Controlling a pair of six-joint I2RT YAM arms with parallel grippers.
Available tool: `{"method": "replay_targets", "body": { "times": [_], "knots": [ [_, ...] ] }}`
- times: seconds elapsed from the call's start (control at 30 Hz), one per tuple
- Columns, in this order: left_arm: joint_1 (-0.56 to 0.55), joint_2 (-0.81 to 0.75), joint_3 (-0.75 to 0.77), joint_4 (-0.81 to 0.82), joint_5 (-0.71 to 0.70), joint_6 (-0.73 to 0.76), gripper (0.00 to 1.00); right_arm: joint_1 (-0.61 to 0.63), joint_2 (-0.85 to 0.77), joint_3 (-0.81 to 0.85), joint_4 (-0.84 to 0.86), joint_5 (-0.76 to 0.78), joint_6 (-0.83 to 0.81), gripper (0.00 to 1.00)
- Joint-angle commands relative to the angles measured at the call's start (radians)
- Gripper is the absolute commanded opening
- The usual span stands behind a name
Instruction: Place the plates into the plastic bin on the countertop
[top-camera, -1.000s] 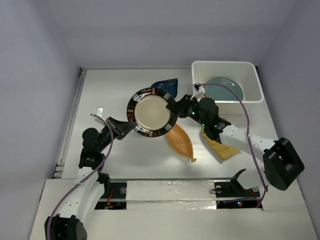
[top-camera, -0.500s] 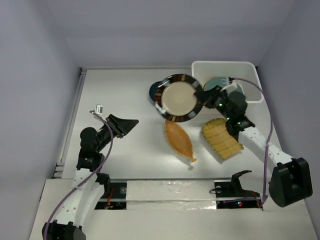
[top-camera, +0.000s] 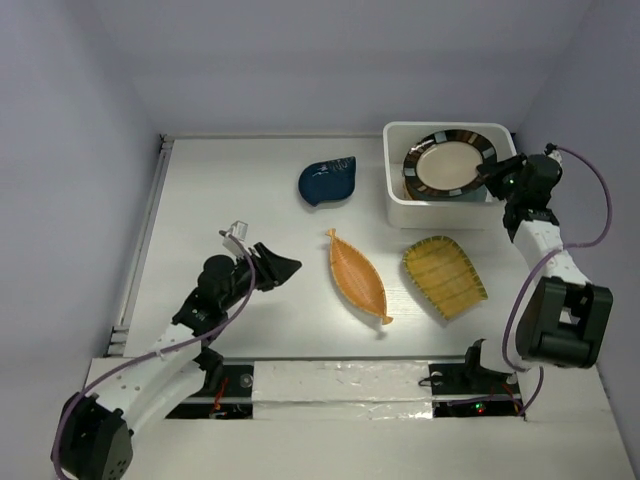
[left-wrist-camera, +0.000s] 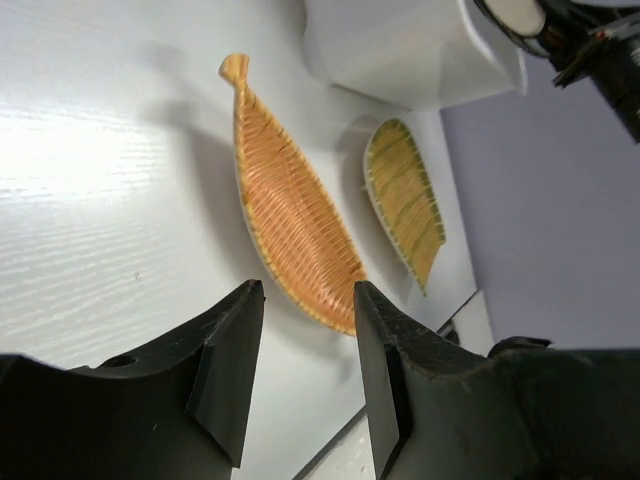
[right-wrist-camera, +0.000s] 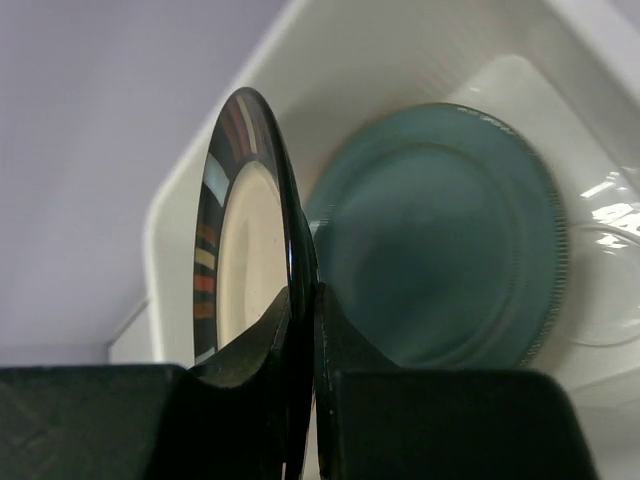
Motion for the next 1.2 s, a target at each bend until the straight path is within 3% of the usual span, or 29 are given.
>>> {"method": "replay_targets", "body": {
  "times": [0.0, 0.37, 0.57, 0.6, 0.67, 0.7, 0.77, 0.8, 0.83, 0.93, 1.17],
  "knots": [
    [-0.064, 0.031, 0.015, 0.036, -0.12, 0.059, 0.38, -0.012, 0.045, 0.152, 0.043, -0.044, -0.002, 0.0],
    [-0.216, 0.153, 0.061, 0.034, -0.276, 0.123, 0.41, -0.012, 0.226, 0.306, -0.148, -0.004, -0.108, 0.04],
    [-0.286, 0.248, 0.086, 0.059, -0.359, 0.137, 0.5, -0.012, 0.284, 0.361, -0.266, 0.036, -0.183, 0.25],
    [-0.286, 0.261, 0.089, 0.072, -0.361, 0.142, 0.53, -0.012, 0.297, 0.369, -0.274, 0.04, -0.197, 0.35],
    [-0.297, 0.294, 0.098, 0.085, -0.358, 0.146, 0.54, -0.012, 0.307, 0.381, -0.308, 0.046, -0.217, 0.43],
    [-0.297, 0.304, 0.102, 0.091, -0.358, 0.153, 0.56, -0.012, 0.315, 0.381, -0.32, 0.058, -0.235, 0.55],
    [-0.308, 0.328, 0.11, 0.1, -0.364, 0.159, 0.58, -0.012, 0.314, 0.395, -0.349, 0.078, -0.251, 0.63],
    [-0.319, 0.348, 0.119, 0.106, -0.373, 0.168, 0.58, -0.012, 0.301, 0.393, -0.362, 0.126, -0.265, 0.75],
    [-0.319, 0.376, 0.127, 0.105, -0.371, 0.171, 0.58, -0.012, 0.283, 0.381, -0.36, 0.14, -0.265, 0.8],
    [-0.331, 0.437, 0.156, 0.115, -0.361, 0.173, 0.58, -0.012, 0.251, 0.358, -0.348, 0.178, -0.253, 0.88],
    [-0.369, 0.56, 0.205, 0.166, -0.382, 0.148, 0.56, -0.012, 0.133, 0.28, -0.291, 0.177, -0.21, 0.91]
  ]
}}
